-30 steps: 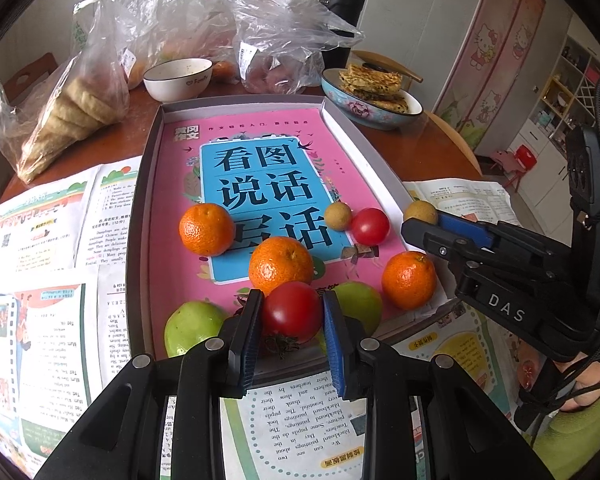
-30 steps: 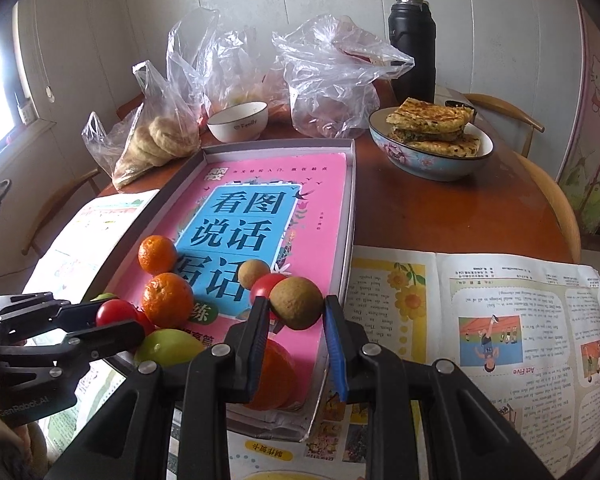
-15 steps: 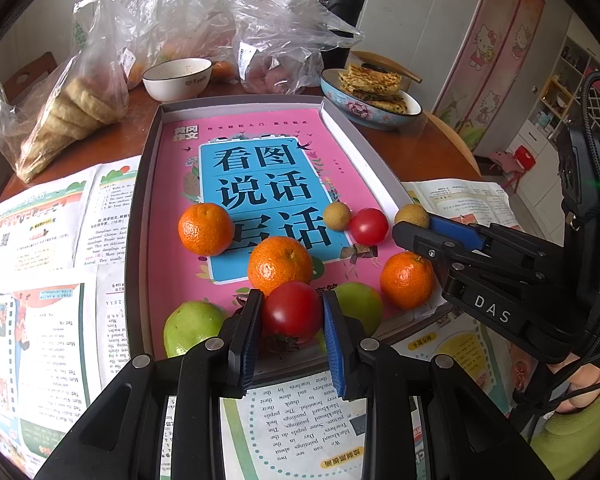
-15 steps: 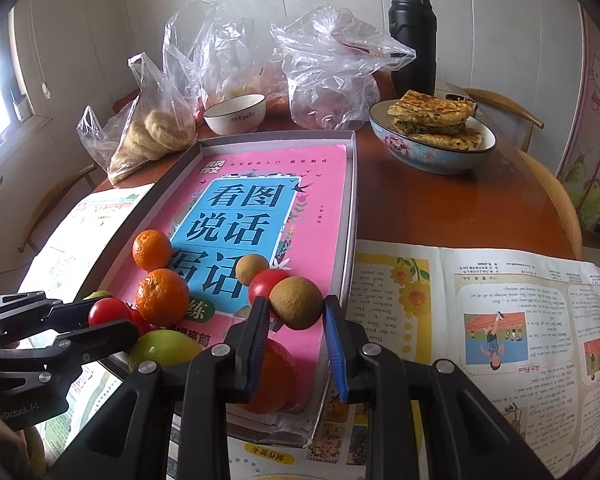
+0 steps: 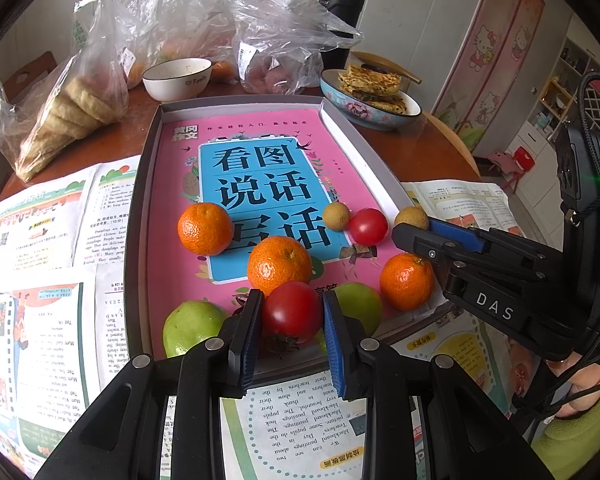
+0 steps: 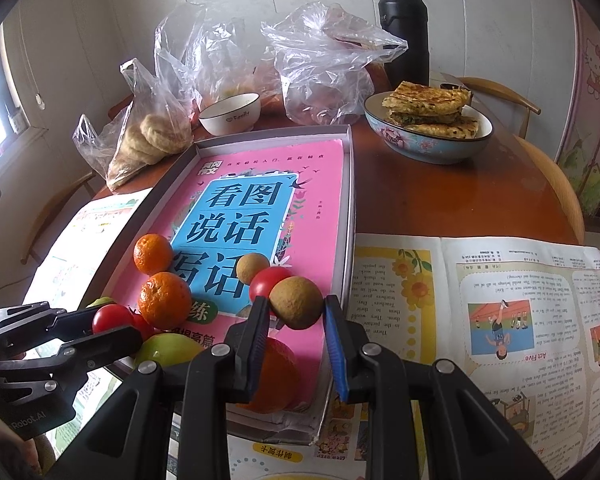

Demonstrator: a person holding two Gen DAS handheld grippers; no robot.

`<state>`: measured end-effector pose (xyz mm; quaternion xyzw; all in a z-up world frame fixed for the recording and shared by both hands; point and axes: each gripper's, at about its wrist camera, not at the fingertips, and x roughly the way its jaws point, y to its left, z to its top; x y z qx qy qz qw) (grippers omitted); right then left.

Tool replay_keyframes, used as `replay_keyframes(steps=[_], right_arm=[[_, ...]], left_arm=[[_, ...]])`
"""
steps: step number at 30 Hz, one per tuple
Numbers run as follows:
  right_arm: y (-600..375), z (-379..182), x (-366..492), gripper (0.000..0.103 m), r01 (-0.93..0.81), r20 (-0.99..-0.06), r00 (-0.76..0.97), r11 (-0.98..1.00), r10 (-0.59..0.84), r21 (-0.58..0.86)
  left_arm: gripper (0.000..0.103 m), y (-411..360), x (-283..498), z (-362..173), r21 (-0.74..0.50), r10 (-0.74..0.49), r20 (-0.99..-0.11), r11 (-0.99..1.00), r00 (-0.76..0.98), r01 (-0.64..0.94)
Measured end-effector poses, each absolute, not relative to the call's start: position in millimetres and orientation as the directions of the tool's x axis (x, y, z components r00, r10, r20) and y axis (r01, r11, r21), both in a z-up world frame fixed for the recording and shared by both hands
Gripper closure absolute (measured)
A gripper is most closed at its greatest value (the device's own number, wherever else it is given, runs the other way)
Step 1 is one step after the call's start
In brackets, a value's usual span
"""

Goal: Organize fruits
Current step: 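Lower the kiwi into the box and open the right tool while the left tool holds its tomato, then lower the tomato into the box and open the left tool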

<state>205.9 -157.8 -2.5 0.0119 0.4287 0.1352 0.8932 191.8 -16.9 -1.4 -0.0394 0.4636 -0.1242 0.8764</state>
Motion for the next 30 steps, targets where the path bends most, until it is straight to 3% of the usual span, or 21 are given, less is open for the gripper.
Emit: replay_keyframes(steps=[23, 30], right_arm=[[-154.5, 7.4, 191.2, 0.075, -0.28, -0.725, 0.619, 0.947, 0.302, 0.156], [-149.0, 14.2, 166.7, 0.075, -0.333, -0.707, 0.639, 0.938, 0.302, 0.1]], left_arm=[[0.073, -11.1, 193.7, -0.9, -0.215, -0.274, -0.794, 0.962, 0.543, 0.17], [0.073, -7.6, 194.7, 0.0, -0.213, -0.267, -0.794, 0.964, 0.546, 0.162]])
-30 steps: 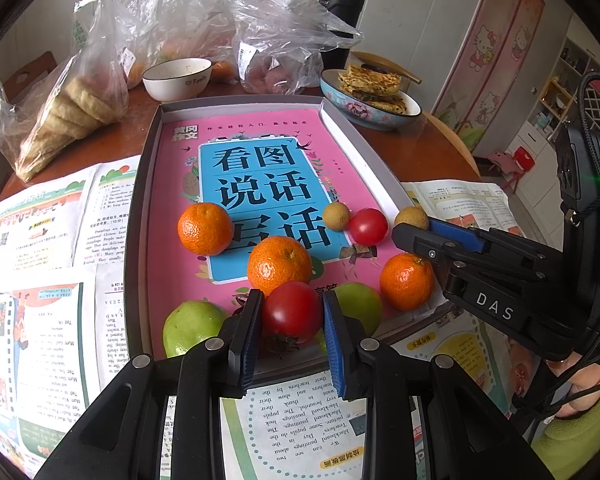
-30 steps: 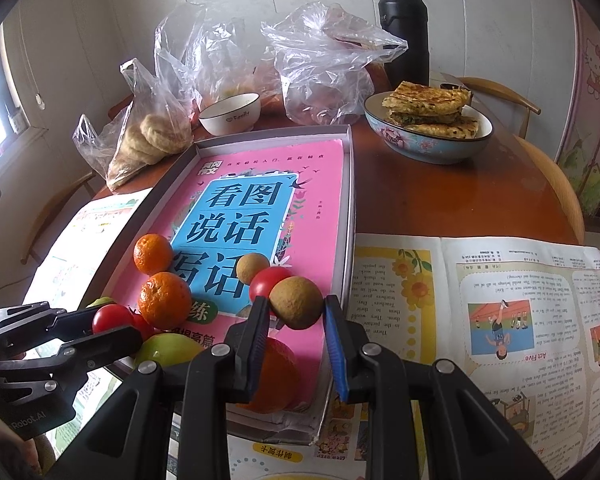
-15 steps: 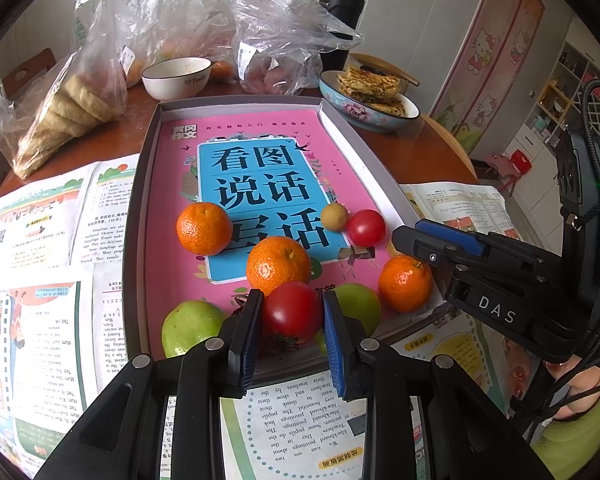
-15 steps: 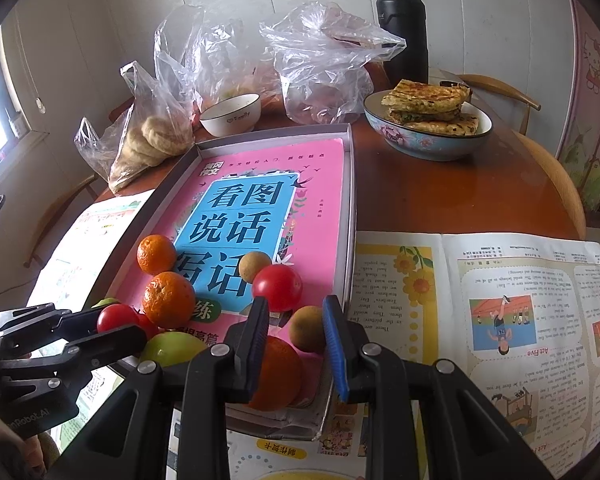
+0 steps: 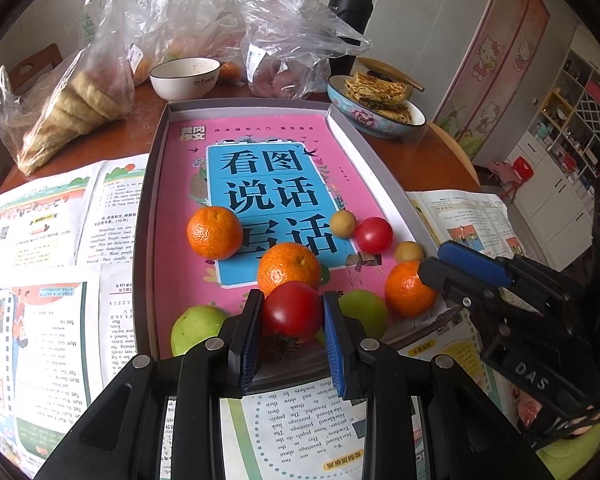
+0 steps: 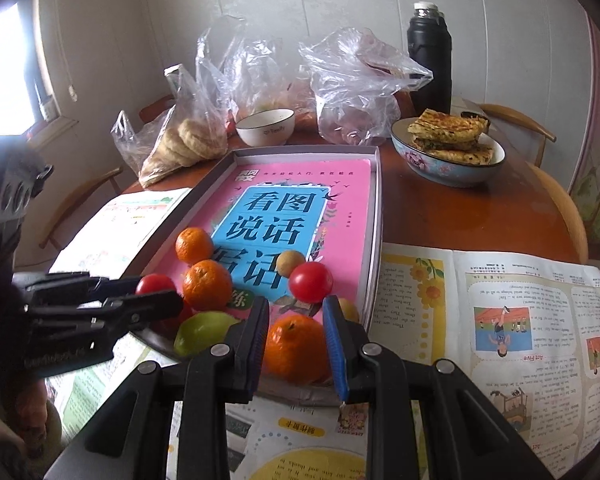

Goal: Organize fruits
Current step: 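Lower the tomato into the box and open the left tool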

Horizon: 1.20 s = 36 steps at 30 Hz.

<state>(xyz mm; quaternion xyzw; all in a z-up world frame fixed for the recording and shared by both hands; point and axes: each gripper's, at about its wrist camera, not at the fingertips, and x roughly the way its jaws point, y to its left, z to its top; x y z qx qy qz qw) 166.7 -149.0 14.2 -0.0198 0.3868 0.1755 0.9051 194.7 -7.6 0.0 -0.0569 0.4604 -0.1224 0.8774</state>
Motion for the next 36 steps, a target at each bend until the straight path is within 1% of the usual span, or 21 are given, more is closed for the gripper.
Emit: replay_keyframes(steps=[5, 15, 29, 36], right_arm=[[-143.8, 15.8, 148.1, 0.075, -0.364, -0.701, 0.647, 0.929, 0.3, 0.061], [-122.6, 9.5, 132.8, 0.075, -0.439, -0.713, 0.615, 0.897, 0.337, 0.045], [-111.1, -0.1, 145.0, 0.075, -0.437, -0.733, 0.599, 0.899, 0.321, 0.036], [-112.3, -0.4, 146.8, 0.075, -0.428, -0.73, 0.603, 0.903, 0.322, 0.044]], left_arm=[[0.073, -8.0, 191.0, 0.6, -0.214, -0.274, -0.794, 0.962, 0.542, 0.172], [0.073, -14.2, 186.7, -1.3, -0.207, -0.277, -0.8, 0.96, 0.532, 0.187], [0.073, -16.9, 187.9, -2.2, -0.202, -0.274, -0.804, 0.961, 0.528, 0.191], [0.073, -15.5, 189.7, -2.2, -0.209, -0.28, -0.801, 0.959, 0.529, 0.191]])
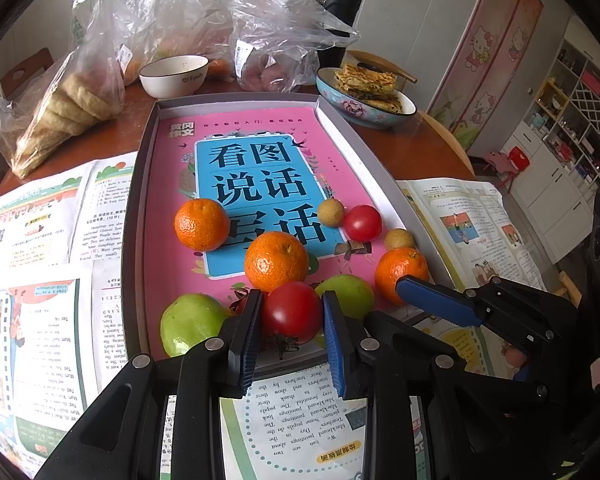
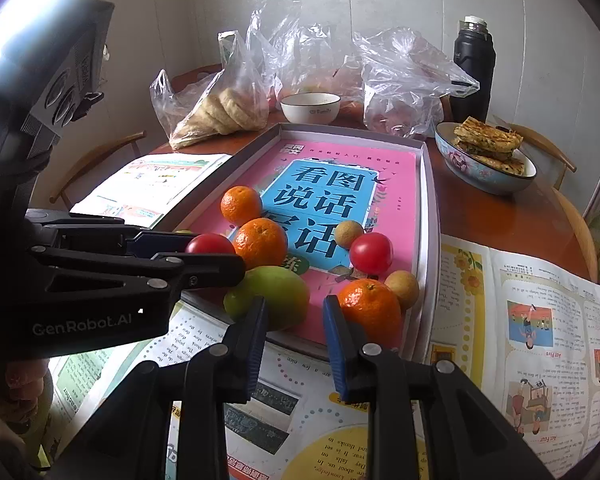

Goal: Organize fruits
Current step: 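Lower the tomato into the box and open the left tool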

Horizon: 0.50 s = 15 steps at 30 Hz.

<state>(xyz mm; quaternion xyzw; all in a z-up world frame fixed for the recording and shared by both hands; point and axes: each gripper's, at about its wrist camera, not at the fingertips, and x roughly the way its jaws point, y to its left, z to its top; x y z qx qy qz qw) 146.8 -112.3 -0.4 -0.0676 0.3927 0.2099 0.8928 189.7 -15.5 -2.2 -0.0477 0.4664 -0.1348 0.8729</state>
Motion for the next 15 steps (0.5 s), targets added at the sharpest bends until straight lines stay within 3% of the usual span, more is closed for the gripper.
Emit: replay_keyframes(steps=[15], right_arm=[[-110.8, -1.0, 145.6, 0.074, -0.428, -0.731, 0.604, 0.903, 0.318, 0.039]], left_arm=[[0.072, -15.4, 190.1, -2.6, -0.216, -0.286, -0.801, 0.957, 0.526, 0.191]])
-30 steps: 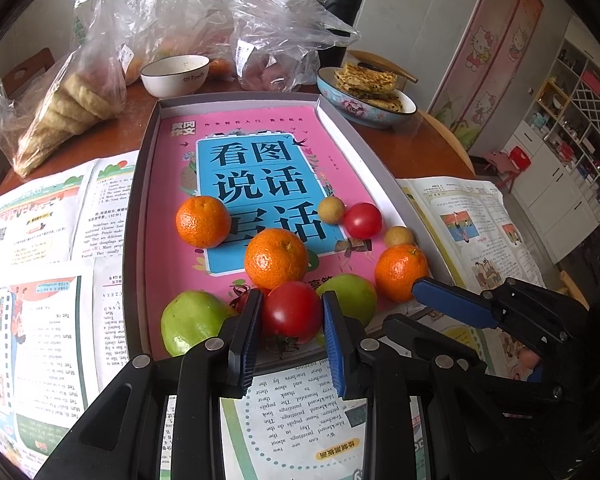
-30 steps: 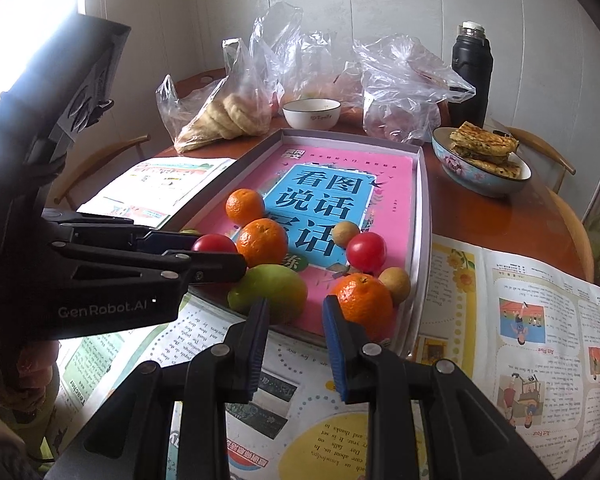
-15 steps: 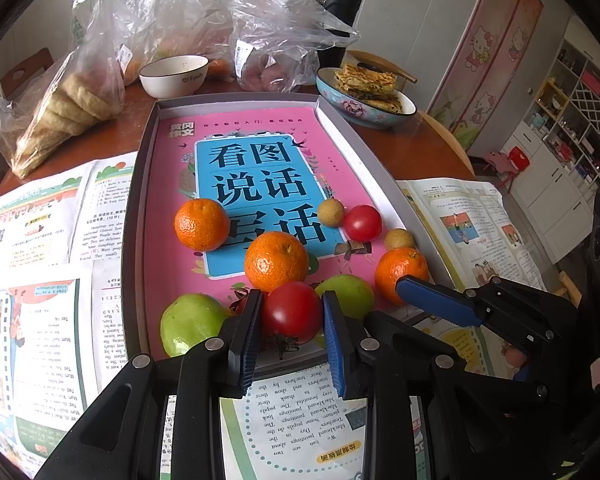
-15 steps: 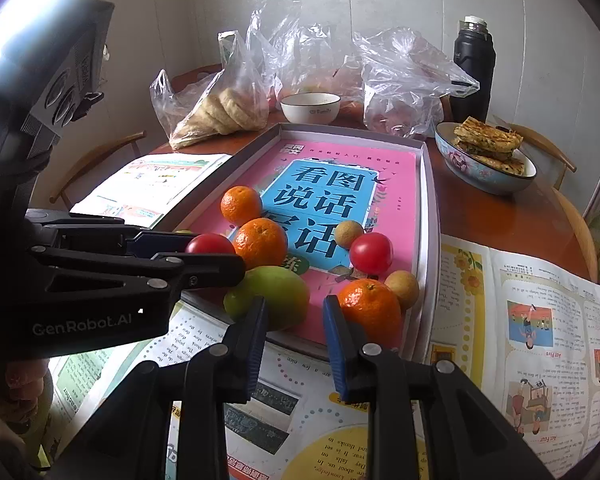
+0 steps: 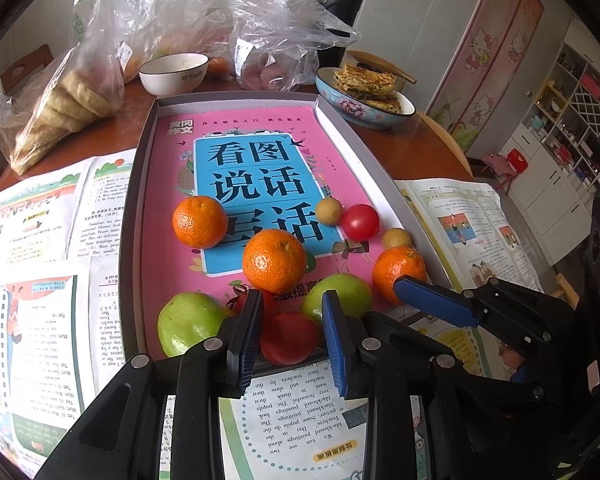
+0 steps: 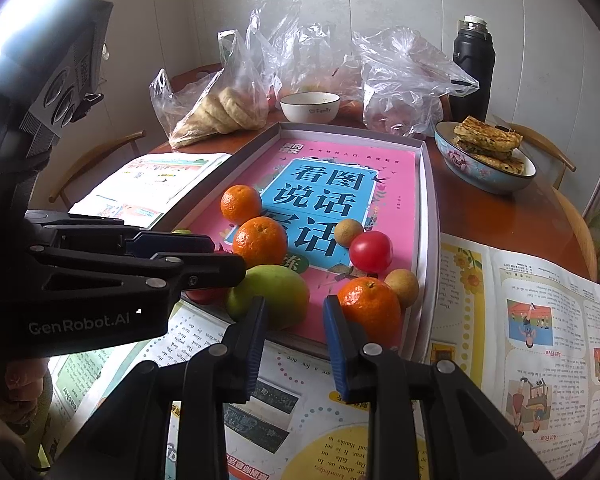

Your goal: Organize fruits

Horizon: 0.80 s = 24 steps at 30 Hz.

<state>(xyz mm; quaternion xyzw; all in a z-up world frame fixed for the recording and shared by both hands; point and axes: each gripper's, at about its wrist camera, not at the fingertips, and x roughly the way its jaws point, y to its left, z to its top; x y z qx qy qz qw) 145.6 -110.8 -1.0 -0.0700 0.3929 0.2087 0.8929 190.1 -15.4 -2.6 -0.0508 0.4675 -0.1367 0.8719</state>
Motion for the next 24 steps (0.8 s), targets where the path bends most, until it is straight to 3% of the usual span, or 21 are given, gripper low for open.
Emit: replay_keyframes(steps=[7, 12, 24], right_arm=[[-111.4, -0.9, 145.5, 0.074, -0.424, -0.73, 0.606, 0.905, 0.316, 0.04], [-111.6, -0.7, 145.2, 0.07, -0.424, -0.73, 0.607, 0.905, 0.315, 0.038], [-110.2, 2.8, 143.1, 0.061, -0.417, -0.724, 0.622, 0.909, 0.299, 0.017]], left_arm=[[0.067, -15.8, 188.5, -2.4, -0.216, -0.288, -0.799, 0.957, 0.527, 0.194], [0.058, -17.2, 185.0, -1.3, -0.216, -0.292, -0.797, 0.955, 0.529, 0.202], [0.051, -15.9, 178.9, 3.0, -0.232, -0.305, -0.792, 0.952, 0.528, 0.201]])
